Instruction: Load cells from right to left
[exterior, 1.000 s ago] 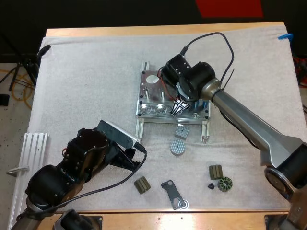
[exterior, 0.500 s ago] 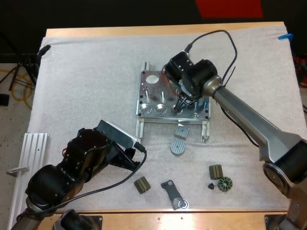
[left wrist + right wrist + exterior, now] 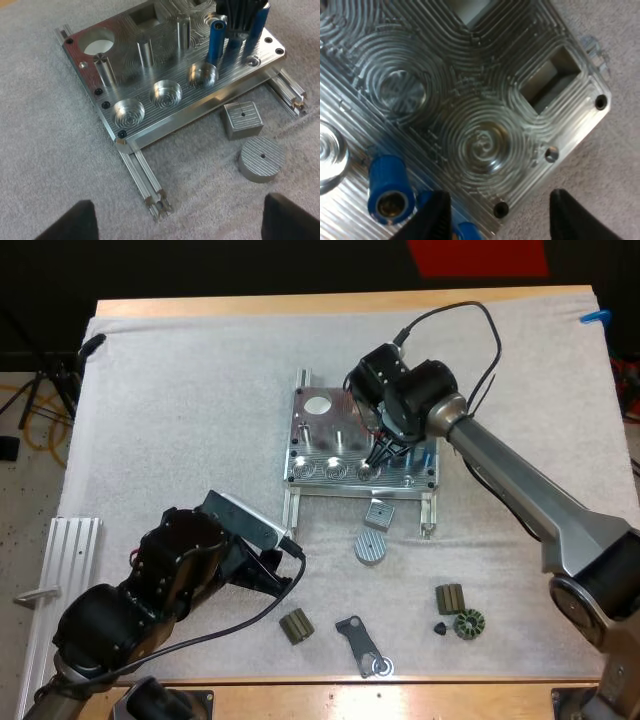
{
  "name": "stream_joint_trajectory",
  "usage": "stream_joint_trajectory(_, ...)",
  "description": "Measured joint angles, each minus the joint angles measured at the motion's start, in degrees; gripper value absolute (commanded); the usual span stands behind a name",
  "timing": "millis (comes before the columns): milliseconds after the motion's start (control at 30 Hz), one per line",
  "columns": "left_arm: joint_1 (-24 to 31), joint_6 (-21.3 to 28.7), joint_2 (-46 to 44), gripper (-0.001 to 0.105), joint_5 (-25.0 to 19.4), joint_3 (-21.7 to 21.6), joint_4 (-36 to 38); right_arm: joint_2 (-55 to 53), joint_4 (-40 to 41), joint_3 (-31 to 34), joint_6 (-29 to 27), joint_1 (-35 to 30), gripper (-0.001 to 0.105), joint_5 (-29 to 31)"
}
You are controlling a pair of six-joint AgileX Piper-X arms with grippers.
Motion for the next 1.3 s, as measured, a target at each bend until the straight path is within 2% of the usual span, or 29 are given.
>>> stream_joint_trajectory(267, 0.0, 0.4, 0.0, 0.066, 0.0, 0.0, -0.1, -8.4, 0.5, 0.0, 1.1, 0.0, 0.044, 0.0)
stream_joint_trajectory(533, 0.0, 2.4, 0.0, 0.066, 0.0, 0.0, -3.0, -16.8, 7.8, 0.0, 7.0, -2.1, 0.044, -3.9)
stream_joint_trajectory(700, 0.0, 5.0, 0.0, 0.066, 0.0, 0.0, -8.1, -21.5, 10.0, 0.0, 11.2, -9.5, 0.044, -10.6)
stream_joint_trajectory(867, 0.5, 8.1, 0.0, 0.066, 0.5, 0.0, -11.6, -26.0, 10.1, 0.0, 12.5, -16.2, 0.044, -14.6)
stream_joint_trajectory(1033, 7.7, 9.4, 0.0, 0.066, 7.0, 0.0, -13.8, -31.9, 9.2, 1.4, 12.6, -19.6, 0.044, -15.9)
stream_joint_trajectory(1133, 14.8, 10.8, 0.0, 0.066, 13.5, 0.0, -14.7, -36.7, 8.3, 5.6, 12.6, -19.9, 0.044, -16.0)
stream_joint_trajectory(1200, 21.7, 13.1, 0.0, 0.066, 18.1, 0.0, -14.5, -40.4, 6.6, 10.6, 12.1, -19.9, 0.044, -16.0)
stream_joint_trajectory(1233, 22.9, 13.4, 0.0, 0.066, 19.1, 0.0, -14.5, -41.4, 6.2, 11.9, 12.1, -19.9, 0.044, -16.0)
stream_joint_trajectory(1300, 30.0, 14.2, 0.0, 0.066, 21.5, 0.0, -14.0, -45.1, 4.5, 16.7, 12.0, -19.9, 0.044, -16.2)
